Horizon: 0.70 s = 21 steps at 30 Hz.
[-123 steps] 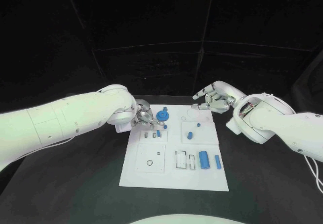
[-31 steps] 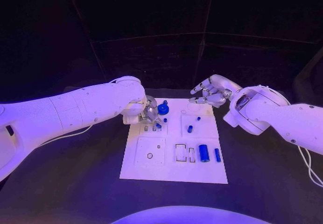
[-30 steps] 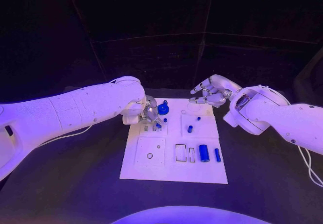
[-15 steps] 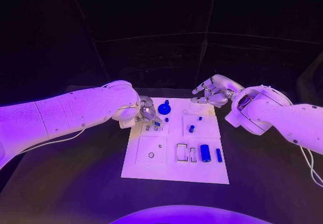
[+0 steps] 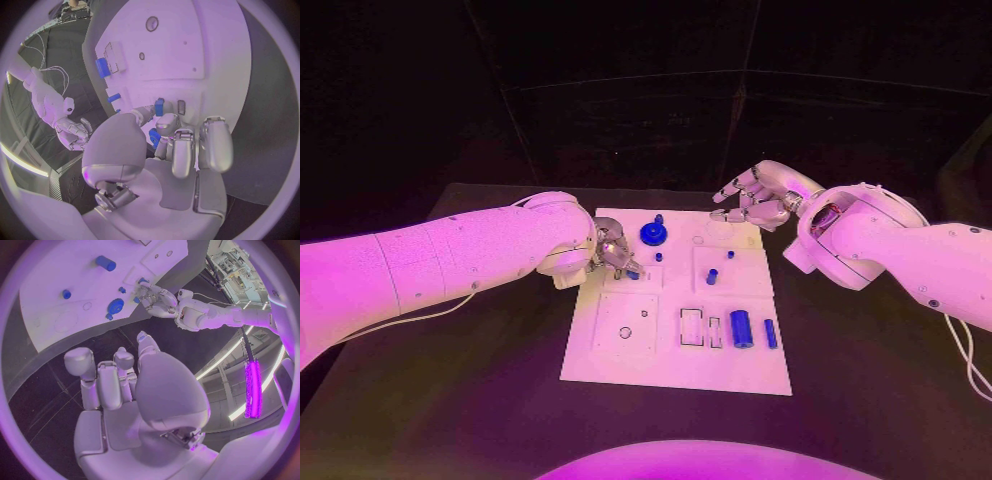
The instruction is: Assemble the parts on the task board
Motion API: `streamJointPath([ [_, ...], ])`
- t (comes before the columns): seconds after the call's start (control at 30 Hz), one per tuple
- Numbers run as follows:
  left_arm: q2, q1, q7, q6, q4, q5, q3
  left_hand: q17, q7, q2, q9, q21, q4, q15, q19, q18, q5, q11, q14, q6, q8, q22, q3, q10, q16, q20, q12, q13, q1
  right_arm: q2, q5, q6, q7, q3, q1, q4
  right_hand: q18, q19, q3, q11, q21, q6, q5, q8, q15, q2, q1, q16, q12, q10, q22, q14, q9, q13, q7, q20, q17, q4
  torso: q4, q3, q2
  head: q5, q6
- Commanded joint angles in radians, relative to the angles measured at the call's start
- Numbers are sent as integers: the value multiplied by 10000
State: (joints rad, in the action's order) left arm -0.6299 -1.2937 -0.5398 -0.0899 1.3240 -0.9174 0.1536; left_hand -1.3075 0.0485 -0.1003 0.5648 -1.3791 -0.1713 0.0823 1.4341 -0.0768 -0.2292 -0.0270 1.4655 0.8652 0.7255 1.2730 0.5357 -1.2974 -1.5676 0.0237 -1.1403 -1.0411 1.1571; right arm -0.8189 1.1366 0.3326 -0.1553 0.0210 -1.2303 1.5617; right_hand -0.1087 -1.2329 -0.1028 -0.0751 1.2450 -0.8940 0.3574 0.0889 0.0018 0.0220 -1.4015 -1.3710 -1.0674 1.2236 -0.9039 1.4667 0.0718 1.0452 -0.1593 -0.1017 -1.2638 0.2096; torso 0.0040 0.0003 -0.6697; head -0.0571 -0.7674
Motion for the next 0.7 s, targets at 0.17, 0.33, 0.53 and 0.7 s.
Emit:
streamJointPath([
  [0.17, 34, 58, 216, 143, -8, -598, 8, -2633, -35, 124, -14, -27, 1523, 44, 57, 124, -30, -8, 1053, 26, 33, -8, 1587, -91, -32, 12, -71, -13, 14, 9, -8, -175, 138, 5, -19, -17, -184, 31, -56, 38, -69, -56, 79, 48, -88, -57, -31, 50, 25, -70, 21, 367, -4, -27, -16, 9, -2, 46, -26, 8, -14, -29, 1],
  [0.33, 19, 71, 162, -25, 16, -629, 9, -2633, -36, 118, -12, -30, 1531, 45, 59, 125, -34, -9, 1053, 28, 34, -4, 1593, -94, -32, 11, -71, -13, 10, 16, -16, -215, 162, 5, -19, -31, -184, 32, -57, 38, -72, -56, 90, 49, -88, -59, -32, 51, 24, -70, 25, 368, -4, -28, -16, 9, -2, 50, -25, 8, -19, -31, -21],
  [0.53, 7, 77, 109, -212, 44, -640, 10, -2633, -38, 111, -11, -36, 1542, 46, 64, 127, -39, -11, 1053, 30, 34, 6, 1600, -98, -32, 10, -74, -16, 8, 25, -20, -233, 175, 4, -19, -48, -185, 33, -59, 39, -75, -56, 102, 49, -88, -61, -33, 51, 23, -71, 29, 368, -4, -29, -17, 10, -2, 53, -27, 5, -19, -36, -45],
  [0.7, 24, 78, 96, -268, 46, -642, 10, -2633, -40, 98, -9, -30, 1556, 47, 60, 125, -42, -13, 1053, 34, 36, -3, 1607, -111, -32, 9, -86, -32, 1, 33, -20, -241, 179, 4, -19, -57, -185, 33, -59, 39, -75, -56, 102, 49, -88, -61, -33, 51, 23, -71, 29, 368, -4, -29, -17, 10, -2, 53, -31, 7, -17, -38, -57],
])
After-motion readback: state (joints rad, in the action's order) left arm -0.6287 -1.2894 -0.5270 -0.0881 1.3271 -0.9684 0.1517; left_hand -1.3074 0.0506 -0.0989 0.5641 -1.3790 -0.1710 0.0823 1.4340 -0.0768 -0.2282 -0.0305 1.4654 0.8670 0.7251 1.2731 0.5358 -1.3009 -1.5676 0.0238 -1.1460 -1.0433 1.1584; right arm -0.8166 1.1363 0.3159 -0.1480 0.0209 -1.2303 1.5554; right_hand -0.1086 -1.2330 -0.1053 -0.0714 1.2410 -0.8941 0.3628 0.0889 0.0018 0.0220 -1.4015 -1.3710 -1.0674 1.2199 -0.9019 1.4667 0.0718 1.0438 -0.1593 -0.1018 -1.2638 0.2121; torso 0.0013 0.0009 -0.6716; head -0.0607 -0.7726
